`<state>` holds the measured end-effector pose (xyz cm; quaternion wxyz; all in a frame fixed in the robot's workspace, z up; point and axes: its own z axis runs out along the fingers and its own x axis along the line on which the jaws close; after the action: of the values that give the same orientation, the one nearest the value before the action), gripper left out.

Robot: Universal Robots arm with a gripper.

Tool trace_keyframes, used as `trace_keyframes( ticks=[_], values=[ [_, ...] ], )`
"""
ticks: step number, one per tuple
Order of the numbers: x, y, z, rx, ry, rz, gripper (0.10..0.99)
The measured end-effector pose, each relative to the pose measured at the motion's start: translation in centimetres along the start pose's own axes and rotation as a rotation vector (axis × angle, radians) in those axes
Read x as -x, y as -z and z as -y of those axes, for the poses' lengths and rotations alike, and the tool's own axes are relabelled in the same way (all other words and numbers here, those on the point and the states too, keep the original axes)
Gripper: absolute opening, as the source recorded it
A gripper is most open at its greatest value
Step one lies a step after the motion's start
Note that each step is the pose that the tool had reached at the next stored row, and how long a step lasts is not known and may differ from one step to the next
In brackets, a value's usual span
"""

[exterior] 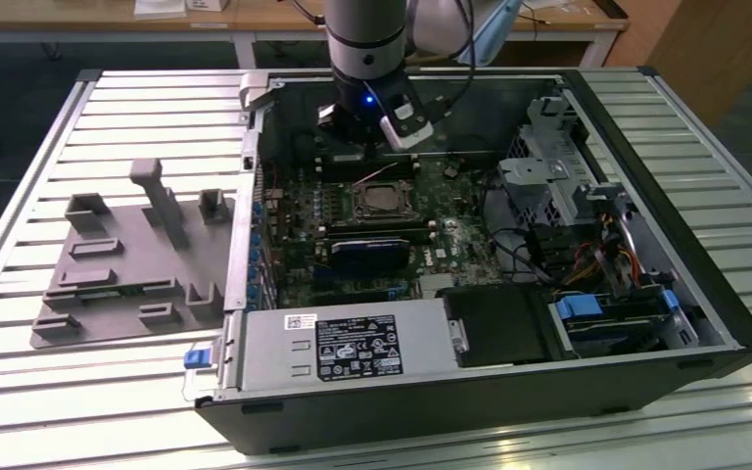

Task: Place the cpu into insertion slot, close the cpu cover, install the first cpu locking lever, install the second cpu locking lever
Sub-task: 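Install the first cpu locking lever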

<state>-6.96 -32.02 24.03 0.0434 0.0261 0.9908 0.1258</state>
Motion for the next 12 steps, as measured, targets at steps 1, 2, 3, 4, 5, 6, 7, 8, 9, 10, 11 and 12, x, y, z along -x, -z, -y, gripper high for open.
trace_keyframes(
  ticks=[1, 2, 3, 4, 5, 6, 7, 8, 9, 10, 11, 12],
  values=[
    [-0.01, -0.05, 0.02, -0.002, -0.002, 0.0041, 0.102],
    [-0.02, -0.08, 0.03, -0.005, -0.005, 0.0074, 0.102],
    [-0.03, -0.12, 0.04, -0.008, -0.010, 0.0106, 0.102],
    [-0.03, -0.16, 0.05, -0.012, -0.015, 0.0133, 0.102],
    [-0.03, -0.18, 0.05, -0.017, -0.022, 0.0160, 0.102],
    [-0.04, -0.20, 0.06, -0.021, -0.030, 0.0187, 0.102],
    [-0.04, -0.23, 0.07, -0.025, -0.041, 0.0221, 0.102],
    [-0.04, -0.26, 0.07, -0.028, -0.051, 0.0259, 0.102],
    [-0.04, -0.28, 0.08, -0.030, -0.060, 0.0300, 0.102],
    [-0.05, -0.32, 0.08, -0.032, -0.068, 0.0340, 0.102],
    [-0.05, -0.36, 0.08, -0.034, -0.075, 0.0387, 0.102],
    [-0.06, -0.41, 0.09, -0.035, -0.080, 0.0439, 0.102]
  ],
)
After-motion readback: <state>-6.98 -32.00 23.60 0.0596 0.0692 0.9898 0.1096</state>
